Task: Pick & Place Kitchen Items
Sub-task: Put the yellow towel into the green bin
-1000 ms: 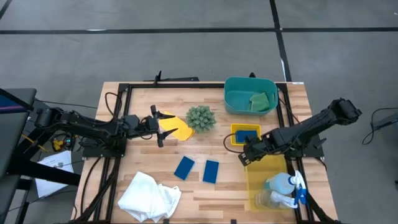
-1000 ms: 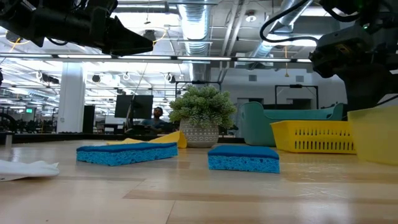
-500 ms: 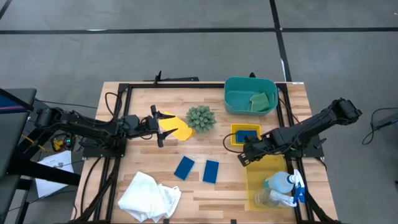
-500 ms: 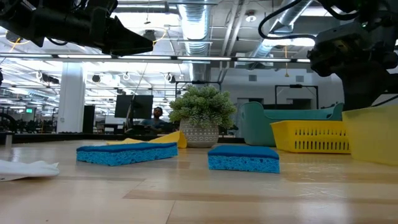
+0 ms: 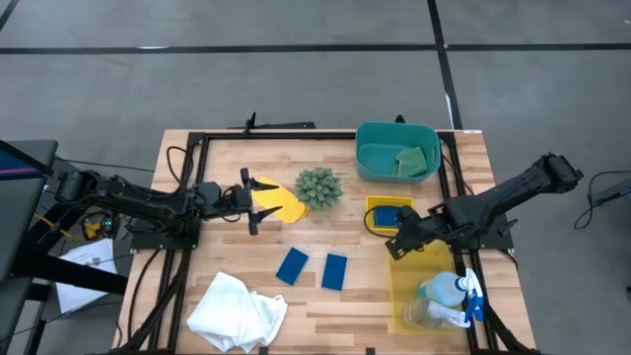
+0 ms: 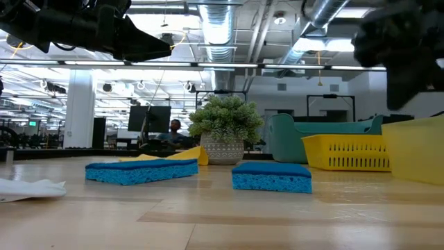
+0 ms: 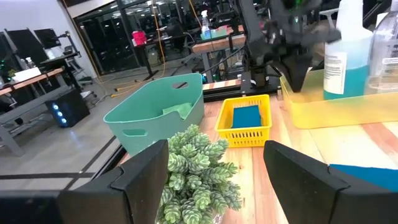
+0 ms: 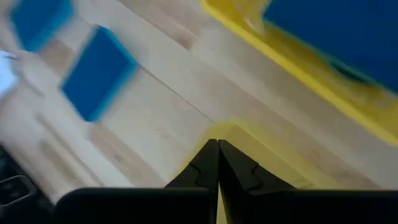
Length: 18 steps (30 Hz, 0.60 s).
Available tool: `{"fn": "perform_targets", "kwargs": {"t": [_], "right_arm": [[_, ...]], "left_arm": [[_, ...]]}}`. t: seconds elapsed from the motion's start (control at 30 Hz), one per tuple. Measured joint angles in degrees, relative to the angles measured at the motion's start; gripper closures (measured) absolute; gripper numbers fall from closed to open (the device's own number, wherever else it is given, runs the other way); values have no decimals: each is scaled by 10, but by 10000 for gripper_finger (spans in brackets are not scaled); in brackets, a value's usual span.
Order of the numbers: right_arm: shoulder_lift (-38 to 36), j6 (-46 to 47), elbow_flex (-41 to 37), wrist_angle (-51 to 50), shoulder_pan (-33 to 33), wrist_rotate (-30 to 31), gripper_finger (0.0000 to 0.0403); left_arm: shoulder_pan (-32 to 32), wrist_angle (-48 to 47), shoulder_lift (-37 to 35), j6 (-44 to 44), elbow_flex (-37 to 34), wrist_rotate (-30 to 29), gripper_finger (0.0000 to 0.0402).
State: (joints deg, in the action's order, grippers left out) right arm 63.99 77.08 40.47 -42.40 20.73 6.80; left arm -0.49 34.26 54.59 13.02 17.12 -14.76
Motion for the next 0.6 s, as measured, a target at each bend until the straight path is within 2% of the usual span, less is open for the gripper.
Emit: {"fn": "perform_targets", "kwargs": {"t": [0.1,0.2,0.33,0.43,0.53,0.6], "right_arm": [[-43,-18,0,5,15,48,403],[-76,-94,0,43,33,112,403],[-88,-247,0,136,56,218,403],[-78,-389,-17,250,60,274,403],[-60,-506,-59,382,55,290,403],[-53,-566,-97,487,43,261,403]], "left_arm": [[0,0,0,0,0,0,142],[0,0,0,0,0,0,142],[0,0,0,0,0,0,142],[0,0,0,0,0,0,142],[0,0,0,0,0,-1,142],[0,-1,0,0,0,-1,142]]}}
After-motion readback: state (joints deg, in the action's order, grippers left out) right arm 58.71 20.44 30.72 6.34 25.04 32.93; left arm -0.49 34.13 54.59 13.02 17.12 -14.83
